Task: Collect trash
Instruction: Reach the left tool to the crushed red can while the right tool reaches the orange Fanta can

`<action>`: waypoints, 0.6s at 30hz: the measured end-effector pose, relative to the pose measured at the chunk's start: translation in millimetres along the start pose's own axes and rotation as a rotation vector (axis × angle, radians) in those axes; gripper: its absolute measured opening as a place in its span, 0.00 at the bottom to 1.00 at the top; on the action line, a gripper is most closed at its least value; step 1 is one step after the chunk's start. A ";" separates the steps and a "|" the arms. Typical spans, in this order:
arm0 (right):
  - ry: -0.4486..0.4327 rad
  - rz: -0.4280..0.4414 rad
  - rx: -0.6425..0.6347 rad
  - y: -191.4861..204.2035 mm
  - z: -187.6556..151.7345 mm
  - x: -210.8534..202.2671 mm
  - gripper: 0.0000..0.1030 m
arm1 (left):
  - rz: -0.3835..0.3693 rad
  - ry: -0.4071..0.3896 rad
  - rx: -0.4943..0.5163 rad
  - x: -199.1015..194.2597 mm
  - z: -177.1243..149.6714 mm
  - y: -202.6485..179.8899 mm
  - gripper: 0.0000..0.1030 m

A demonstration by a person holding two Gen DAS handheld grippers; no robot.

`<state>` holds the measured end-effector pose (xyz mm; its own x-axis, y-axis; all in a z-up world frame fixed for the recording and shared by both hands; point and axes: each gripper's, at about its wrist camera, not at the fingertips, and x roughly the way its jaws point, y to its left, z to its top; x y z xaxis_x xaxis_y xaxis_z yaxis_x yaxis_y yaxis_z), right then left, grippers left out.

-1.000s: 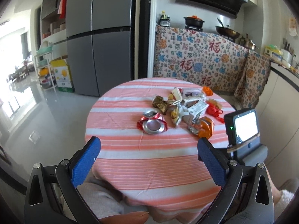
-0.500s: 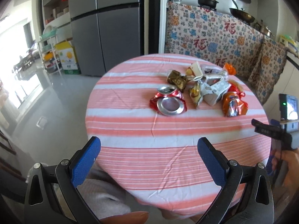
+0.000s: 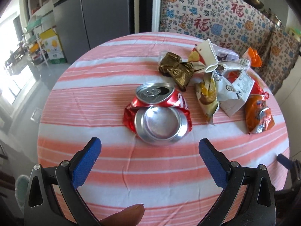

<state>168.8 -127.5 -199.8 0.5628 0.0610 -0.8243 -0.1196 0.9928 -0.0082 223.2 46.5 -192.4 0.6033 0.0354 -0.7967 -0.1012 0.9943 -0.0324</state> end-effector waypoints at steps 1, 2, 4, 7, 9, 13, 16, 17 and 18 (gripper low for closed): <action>0.000 0.001 -0.001 -0.2 0.1 -0.8 1.00 | -0.004 0.002 0.008 4.4 3.6 -2.2 1.00; -0.003 0.001 -0.001 0.7 -1.6 -1.8 1.00 | -0.004 -0.001 0.011 7.6 7.1 -3.6 1.00; -0.007 -0.001 0.000 2.0 -3.2 -3.0 1.00 | -0.021 -0.008 0.010 12.8 14.9 -3.8 1.00; -0.014 -0.005 0.005 -3.1 1.9 0.2 1.00 | -0.046 0.004 -0.008 27.5 27.2 -2.3 1.00; -0.014 -0.006 0.009 -8.3 7.8 4.6 1.00 | -0.054 0.029 -0.018 39.9 30.7 -0.8 1.00; -0.014 0.026 0.038 -14.5 14.1 5.0 1.00 | -0.018 0.048 0.030 55.9 29.4 -5.0 1.00; -0.032 0.104 0.125 -28.6 20.1 1.9 1.00 | -0.014 0.040 0.046 59.5 33.6 -6.9 1.00; -0.036 0.108 0.139 -31.0 23.5 2.4 1.00 | -0.013 0.037 0.048 60.3 34.1 -6.7 1.00; -0.038 0.106 0.143 -31.6 28.4 3.4 1.00 | -0.011 0.036 0.042 60.3 34.4 -6.2 1.00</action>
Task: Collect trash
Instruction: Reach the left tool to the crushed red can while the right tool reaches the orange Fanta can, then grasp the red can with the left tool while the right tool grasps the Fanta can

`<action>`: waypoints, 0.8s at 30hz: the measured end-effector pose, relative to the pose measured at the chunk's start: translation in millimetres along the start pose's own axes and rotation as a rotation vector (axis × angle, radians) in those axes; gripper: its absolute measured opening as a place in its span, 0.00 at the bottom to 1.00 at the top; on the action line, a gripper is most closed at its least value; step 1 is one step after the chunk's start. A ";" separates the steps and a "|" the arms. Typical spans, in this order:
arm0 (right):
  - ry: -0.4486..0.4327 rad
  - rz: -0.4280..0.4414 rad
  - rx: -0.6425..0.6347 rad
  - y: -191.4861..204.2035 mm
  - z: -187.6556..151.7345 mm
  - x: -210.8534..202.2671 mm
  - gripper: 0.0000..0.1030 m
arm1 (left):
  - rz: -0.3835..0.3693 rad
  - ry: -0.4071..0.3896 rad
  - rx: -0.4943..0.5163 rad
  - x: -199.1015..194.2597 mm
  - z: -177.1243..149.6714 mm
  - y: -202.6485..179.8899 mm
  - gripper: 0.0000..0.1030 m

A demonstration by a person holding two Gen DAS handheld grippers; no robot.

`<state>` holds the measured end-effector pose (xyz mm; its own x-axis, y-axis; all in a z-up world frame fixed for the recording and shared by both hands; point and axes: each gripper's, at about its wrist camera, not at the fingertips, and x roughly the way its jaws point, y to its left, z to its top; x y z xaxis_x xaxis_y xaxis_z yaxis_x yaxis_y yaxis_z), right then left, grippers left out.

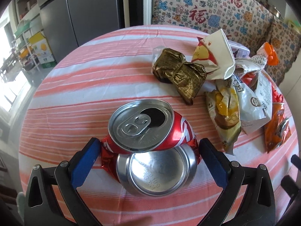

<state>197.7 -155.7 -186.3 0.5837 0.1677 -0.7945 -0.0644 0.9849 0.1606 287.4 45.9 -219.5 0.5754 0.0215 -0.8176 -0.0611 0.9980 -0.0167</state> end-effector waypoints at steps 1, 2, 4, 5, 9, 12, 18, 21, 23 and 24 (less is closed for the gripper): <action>-0.002 -0.005 -0.002 1.2 4.5 2.0 1.00 | 0.004 0.000 -0.005 0.4 0.4 0.5 1.00; -0.005 -0.009 -0.001 3.2 9.5 4.2 1.00 | 0.006 -0.001 -0.004 0.8 0.4 0.4 1.00; -0.016 -0.006 0.019 6.8 21.7 8.9 1.00 | 0.008 -0.003 -0.004 0.8 0.8 -0.9 1.00; -0.028 -0.007 0.033 8.3 28.1 10.4 1.00 | 0.007 -0.005 -0.005 0.9 1.0 -1.2 0.99; -0.055 -0.063 0.064 12.5 50.8 25.8 1.00 | -0.005 -0.011 -0.005 -3.9 -7.1 2.5 0.99; 0.016 -0.074 0.010 17.4 62.6 52.4 1.00 | -0.012 -0.013 0.006 -7.2 -10.7 4.2 0.99; 0.024 -0.049 0.012 0.7 55.3 41.3 0.84 | -0.007 -0.012 0.015 -19.7 -22.1 12.1 0.99; 0.001 -0.009 0.028 -10.4 47.3 19.5 0.84 | -0.043 -0.024 0.016 -35.9 -29.0 12.1 0.94; -0.019 0.002 0.018 -16.3 41.1 3.0 0.84 | -0.061 -0.036 0.022 -46.9 -34.0 8.9 0.94; -0.022 0.009 0.017 -19.6 38.8 -4.2 0.84 | -0.062 -0.040 0.033 -50.7 -35.6 5.6 0.94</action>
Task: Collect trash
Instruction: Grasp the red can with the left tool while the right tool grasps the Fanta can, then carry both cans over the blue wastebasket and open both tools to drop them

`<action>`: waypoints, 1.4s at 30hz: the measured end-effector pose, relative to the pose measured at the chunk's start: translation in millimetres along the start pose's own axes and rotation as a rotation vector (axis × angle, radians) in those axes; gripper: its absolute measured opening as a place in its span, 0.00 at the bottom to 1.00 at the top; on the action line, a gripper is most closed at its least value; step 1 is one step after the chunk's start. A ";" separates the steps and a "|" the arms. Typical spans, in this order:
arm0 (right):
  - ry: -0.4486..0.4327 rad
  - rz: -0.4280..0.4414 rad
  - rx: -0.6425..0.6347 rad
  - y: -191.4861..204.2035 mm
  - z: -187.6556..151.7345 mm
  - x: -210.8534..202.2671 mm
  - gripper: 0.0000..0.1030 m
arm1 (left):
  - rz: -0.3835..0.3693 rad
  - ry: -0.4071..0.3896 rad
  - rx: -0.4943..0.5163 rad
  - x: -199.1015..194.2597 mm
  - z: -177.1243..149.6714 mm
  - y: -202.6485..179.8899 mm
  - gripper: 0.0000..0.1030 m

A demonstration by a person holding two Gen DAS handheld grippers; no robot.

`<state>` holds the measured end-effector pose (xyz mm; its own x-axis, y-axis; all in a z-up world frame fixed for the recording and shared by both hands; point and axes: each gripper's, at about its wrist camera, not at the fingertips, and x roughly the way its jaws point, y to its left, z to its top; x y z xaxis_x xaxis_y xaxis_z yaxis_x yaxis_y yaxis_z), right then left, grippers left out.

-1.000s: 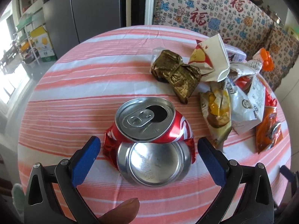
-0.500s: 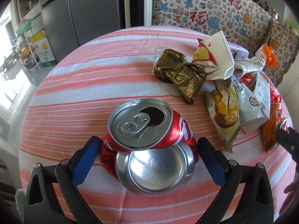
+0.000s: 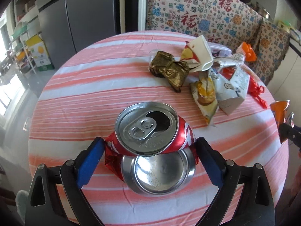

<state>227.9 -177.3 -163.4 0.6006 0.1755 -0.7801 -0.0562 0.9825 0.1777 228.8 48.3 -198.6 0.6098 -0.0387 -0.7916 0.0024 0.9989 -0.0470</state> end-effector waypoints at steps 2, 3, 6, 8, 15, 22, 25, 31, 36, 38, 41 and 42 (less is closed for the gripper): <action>-0.004 0.002 0.000 -7.5 -1.5 -9.0 0.84 | -0.001 -0.002 0.016 -2.8 -3.8 -5.7 0.94; -0.004 0.001 0.000 -10.7 -3.2 -12.4 0.84 | -0.002 0.002 0.022 -2.6 -4.5 -8.6 0.94; -0.006 -0.005 0.002 -18.4 -9.2 -18.0 0.84 | 0.005 0.017 0.031 2.3 -7.2 -12.0 0.94; -0.007 0.002 0.004 -19.6 -14.6 -22.3 0.84 | 0.005 0.023 0.020 2.4 -7.4 -14.1 0.94; -0.035 0.042 0.012 -28.9 -20.5 -45.1 0.84 | -0.040 -0.042 0.074 -36.8 -11.7 -47.4 0.94; -0.055 0.023 0.038 -76.3 -6.0 -75.8 0.84 | -0.216 -0.080 0.178 -69.9 1.8 -144.9 0.94; -0.060 -0.022 0.076 -115.8 -1.2 -93.3 0.84 | -0.308 -0.079 0.241 -73.9 9.3 -202.8 0.94; -0.041 -0.145 0.161 -207.8 -3.4 -121.8 0.85 | -0.429 -0.045 0.365 -62.8 17.0 -319.4 0.94; -0.022 -0.188 0.294 -285.5 -14.7 -126.5 0.85 | -0.503 0.021 0.410 -37.6 12.5 -400.0 0.94; -0.013 -0.197 0.345 -312.1 -20.9 -122.0 0.85 | -0.520 0.047 0.423 -25.6 6.9 -426.1 0.94; -0.003 -0.206 0.400 -343.0 -28.7 -112.4 0.85 | -0.528 0.084 0.450 -5.0 -1.5 -458.9 0.94; 0.000 -0.207 0.413 -350.5 -31.1 -109.1 0.85 | -0.530 0.093 0.457 -1.0 -5.4 -466.8 0.94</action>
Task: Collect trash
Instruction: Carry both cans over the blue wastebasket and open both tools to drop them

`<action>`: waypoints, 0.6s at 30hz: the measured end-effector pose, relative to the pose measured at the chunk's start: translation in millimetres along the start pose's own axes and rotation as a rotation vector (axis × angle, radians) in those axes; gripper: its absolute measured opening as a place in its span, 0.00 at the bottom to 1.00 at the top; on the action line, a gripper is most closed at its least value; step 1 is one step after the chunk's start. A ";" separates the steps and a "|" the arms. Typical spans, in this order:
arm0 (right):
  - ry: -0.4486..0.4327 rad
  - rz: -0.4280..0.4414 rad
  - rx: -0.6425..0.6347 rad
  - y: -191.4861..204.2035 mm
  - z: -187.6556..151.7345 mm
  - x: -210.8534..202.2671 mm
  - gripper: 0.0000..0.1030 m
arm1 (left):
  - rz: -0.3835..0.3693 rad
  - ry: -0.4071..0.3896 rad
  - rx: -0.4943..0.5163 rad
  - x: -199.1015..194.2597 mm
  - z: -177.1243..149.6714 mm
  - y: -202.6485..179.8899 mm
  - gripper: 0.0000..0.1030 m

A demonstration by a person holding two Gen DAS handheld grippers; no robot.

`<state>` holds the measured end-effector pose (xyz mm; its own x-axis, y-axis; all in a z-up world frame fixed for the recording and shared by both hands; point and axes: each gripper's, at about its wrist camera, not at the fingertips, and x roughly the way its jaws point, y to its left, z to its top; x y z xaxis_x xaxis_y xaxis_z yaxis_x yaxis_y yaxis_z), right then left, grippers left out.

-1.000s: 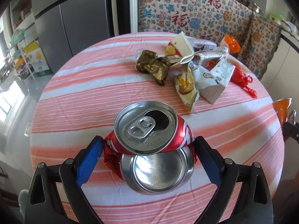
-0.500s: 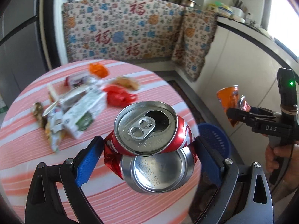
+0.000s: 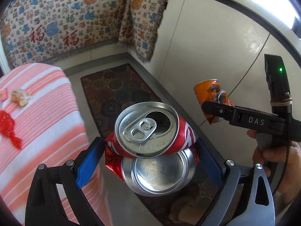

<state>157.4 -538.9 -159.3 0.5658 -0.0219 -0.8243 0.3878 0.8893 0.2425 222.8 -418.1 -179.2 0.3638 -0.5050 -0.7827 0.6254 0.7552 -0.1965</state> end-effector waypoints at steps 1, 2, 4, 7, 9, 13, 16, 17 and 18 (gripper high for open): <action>0.005 0.000 0.016 -7.2 0.4 5.6 0.85 | -0.004 0.008 0.005 7.3 -0.4 -4.4 0.94; 0.008 0.001 0.029 -13.0 0.3 10.6 0.85 | -0.006 0.018 0.011 16.2 -0.1 -9.0 0.94; 0.020 0.006 0.056 -24.7 0.0 21.8 0.85 | -0.009 0.033 0.022 29.3 -2.2 -12.2 0.94; 0.046 0.025 0.101 -41.3 2.1 37.9 0.85 | -0.008 0.054 0.043 49.3 -6.3 -21.7 0.94; 0.056 0.035 0.127 -51.2 4.7 46.2 0.85 | -0.006 0.063 0.059 61.1 -9.0 -26.5 0.94; 0.060 0.056 0.164 -63.5 6.7 57.3 0.86 | 0.004 0.056 0.098 90.0 -12.1 -35.7 0.96; 0.060 0.066 0.209 -72.6 6.8 63.9 1.00 | -0.002 0.075 0.118 113.6 -13.3 -41.3 0.97; 0.058 0.067 0.215 -74.0 7.6 64.4 1.00 | -0.004 0.083 0.123 120.6 -13.8 -43.6 0.97; 0.056 0.070 0.216 -75.0 8.8 64.3 1.00 | -0.004 0.089 0.126 125.4 -12.5 -45.0 0.97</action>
<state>171.1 -610.9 -226.0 0.5576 0.0671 -0.8274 0.4990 0.7695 0.3986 231.7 -510.2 -275.9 0.3021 -0.4647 -0.8323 0.7107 0.6917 -0.1283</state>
